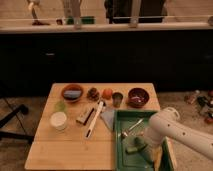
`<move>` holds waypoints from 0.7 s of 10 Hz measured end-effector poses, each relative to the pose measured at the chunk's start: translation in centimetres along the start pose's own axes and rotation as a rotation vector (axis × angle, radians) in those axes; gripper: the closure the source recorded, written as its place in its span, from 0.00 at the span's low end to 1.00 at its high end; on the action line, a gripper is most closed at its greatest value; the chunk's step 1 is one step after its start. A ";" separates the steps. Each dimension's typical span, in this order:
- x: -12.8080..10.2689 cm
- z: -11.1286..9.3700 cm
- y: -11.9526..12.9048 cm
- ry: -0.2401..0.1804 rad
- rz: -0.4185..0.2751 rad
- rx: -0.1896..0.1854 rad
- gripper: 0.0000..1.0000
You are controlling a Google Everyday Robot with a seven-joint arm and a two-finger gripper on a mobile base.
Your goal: Place pepper in table surface
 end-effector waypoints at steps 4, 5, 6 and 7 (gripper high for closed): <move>-0.6 0.6 -0.3 0.000 0.024 -0.006 0.20; -0.9 0.8 -0.4 -0.001 0.021 -0.013 0.20; -1.2 1.1 -0.6 -0.001 0.015 -0.023 0.20; -1.4 1.2 -0.6 -0.003 0.015 -0.029 0.20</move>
